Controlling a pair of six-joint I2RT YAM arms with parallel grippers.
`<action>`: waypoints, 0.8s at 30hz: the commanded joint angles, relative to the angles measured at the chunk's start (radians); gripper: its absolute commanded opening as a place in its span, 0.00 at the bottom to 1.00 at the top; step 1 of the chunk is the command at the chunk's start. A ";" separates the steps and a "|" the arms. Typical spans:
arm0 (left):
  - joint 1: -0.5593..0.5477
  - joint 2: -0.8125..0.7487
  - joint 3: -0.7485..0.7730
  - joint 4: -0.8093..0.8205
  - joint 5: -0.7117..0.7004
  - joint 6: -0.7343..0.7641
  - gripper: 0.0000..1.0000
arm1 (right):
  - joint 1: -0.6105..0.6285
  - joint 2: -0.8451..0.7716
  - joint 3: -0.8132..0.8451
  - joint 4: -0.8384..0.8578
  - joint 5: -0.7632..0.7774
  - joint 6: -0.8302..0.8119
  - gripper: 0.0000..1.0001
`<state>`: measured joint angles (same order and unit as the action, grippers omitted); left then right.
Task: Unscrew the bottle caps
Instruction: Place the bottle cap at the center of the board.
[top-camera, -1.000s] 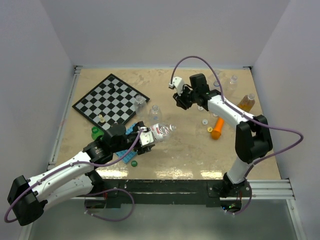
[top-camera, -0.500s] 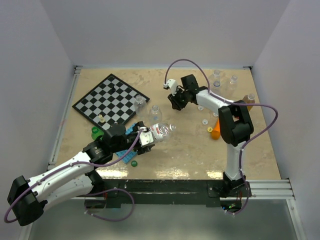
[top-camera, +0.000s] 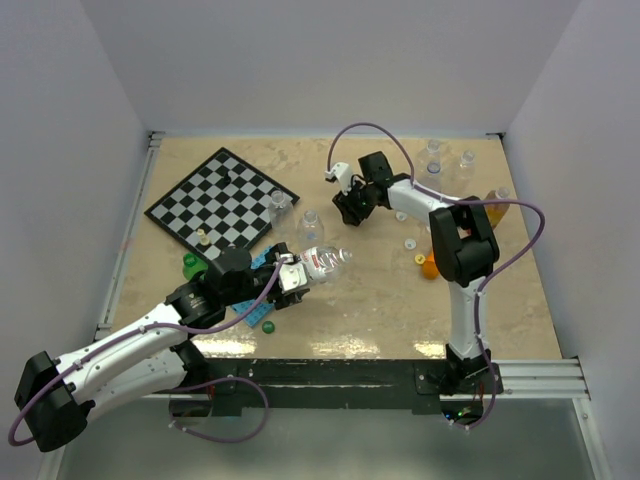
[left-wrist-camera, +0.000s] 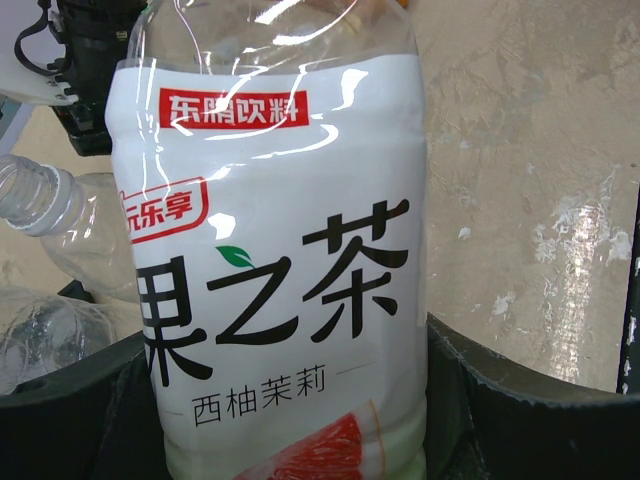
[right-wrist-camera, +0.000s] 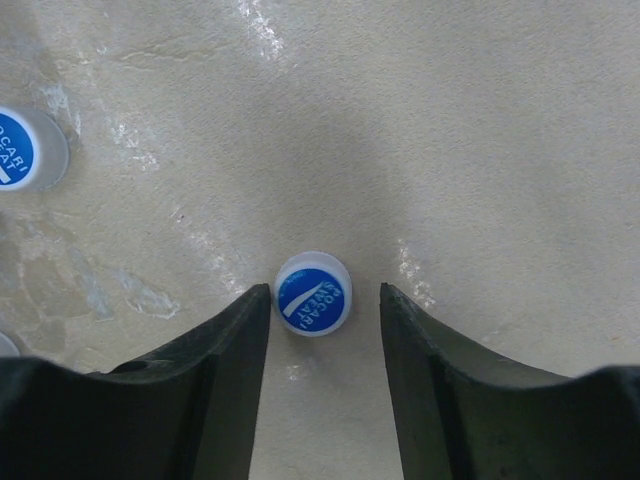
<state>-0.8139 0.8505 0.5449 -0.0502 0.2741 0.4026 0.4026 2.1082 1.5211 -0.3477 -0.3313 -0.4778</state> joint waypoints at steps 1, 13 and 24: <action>0.001 -0.013 0.009 0.026 0.002 -0.015 0.00 | -0.004 -0.045 0.024 0.000 -0.020 0.001 0.54; -0.001 -0.027 0.009 0.027 0.013 -0.018 0.00 | -0.004 -0.405 -0.168 -0.007 -0.047 -0.070 0.56; 0.001 -0.050 0.009 0.033 0.057 -0.033 0.00 | -0.004 -0.855 -0.345 -0.243 -0.257 -0.415 0.57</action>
<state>-0.8139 0.8238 0.5449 -0.0505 0.2882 0.3992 0.4026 1.3697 1.2110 -0.4465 -0.4511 -0.6975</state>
